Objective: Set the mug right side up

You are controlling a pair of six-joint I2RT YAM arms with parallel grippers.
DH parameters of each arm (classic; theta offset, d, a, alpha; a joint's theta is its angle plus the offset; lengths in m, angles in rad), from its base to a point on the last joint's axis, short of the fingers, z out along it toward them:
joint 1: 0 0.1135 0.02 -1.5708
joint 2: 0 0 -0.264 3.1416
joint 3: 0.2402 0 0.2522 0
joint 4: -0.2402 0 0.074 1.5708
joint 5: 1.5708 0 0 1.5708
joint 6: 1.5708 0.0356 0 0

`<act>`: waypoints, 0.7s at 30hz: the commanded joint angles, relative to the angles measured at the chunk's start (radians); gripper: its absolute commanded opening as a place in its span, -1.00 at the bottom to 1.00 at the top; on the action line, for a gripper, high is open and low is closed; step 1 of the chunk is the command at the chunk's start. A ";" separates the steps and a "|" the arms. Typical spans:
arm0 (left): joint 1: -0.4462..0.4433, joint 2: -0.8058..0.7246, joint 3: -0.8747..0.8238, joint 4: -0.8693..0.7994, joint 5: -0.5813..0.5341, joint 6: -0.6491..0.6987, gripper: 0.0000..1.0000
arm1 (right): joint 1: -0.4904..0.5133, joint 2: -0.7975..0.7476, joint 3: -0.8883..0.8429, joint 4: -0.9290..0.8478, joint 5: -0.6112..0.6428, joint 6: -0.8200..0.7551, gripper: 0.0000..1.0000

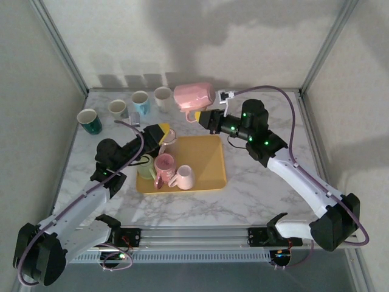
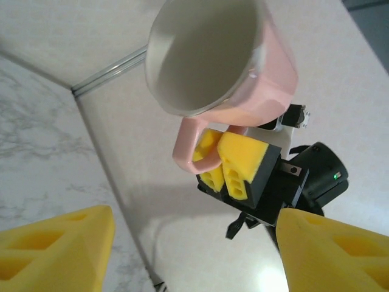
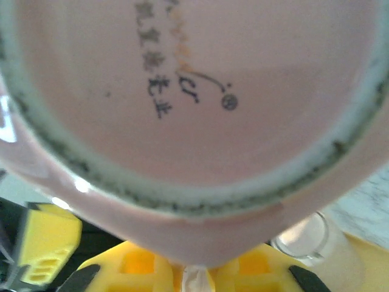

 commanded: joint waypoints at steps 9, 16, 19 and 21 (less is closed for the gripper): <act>-0.081 0.109 0.003 0.352 -0.103 -0.258 0.43 | -0.004 0.025 -0.028 0.406 -0.078 0.241 -1.00; -0.122 0.120 0.034 0.325 -0.161 -0.215 0.41 | 0.005 0.033 -0.047 0.457 -0.081 0.300 -1.00; -0.134 0.138 0.049 0.317 -0.167 -0.204 0.36 | 0.012 0.043 -0.054 0.482 -0.081 0.326 -1.00; -0.142 0.150 0.057 0.319 -0.176 -0.196 0.33 | 0.018 0.048 -0.059 0.500 -0.081 0.337 -1.00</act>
